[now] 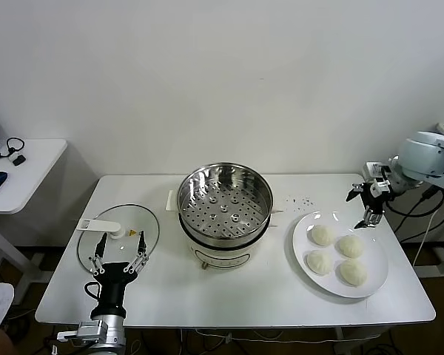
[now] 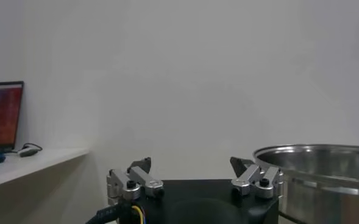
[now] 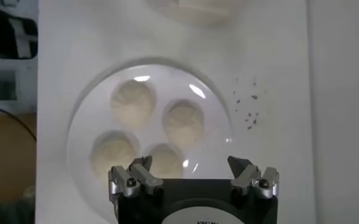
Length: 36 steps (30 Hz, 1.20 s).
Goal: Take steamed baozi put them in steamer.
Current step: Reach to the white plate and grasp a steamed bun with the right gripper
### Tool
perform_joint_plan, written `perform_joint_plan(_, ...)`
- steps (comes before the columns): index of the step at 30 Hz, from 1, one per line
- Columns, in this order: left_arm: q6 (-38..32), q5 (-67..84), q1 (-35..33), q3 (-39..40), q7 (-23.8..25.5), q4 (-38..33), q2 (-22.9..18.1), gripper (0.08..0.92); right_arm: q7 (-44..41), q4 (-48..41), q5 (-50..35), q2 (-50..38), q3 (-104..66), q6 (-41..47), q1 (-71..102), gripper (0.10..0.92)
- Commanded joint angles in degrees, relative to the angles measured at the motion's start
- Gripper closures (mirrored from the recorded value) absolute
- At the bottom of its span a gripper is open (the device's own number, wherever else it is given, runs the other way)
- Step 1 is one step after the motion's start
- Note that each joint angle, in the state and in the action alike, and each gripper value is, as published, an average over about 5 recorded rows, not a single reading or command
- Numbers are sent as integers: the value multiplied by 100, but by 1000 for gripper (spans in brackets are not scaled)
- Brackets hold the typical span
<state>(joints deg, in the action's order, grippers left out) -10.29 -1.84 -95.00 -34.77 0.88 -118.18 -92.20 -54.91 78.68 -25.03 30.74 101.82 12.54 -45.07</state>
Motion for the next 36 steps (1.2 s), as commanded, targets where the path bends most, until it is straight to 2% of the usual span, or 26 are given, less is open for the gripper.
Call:
perform_joint_plan(1,-16,-40,27,19,7,81,-89,177,-107,-566,78,221,-583,-117,1167,203)
perform_joint_plan(8,-36,-63,63,-54,14,167,-102,177,35,-1184,299,631,-1569,-300,2094,203)
perform_joint_plan(17,-39,-62,86,-110,31,258,-64,177,56,-1607,370,1034,-1861,-304,2549,203)
perform_joint_plan(36,-133,-54,143,-171,52,405,-14,177,168,-1975,460,1441,-1990,-299,2804,203)
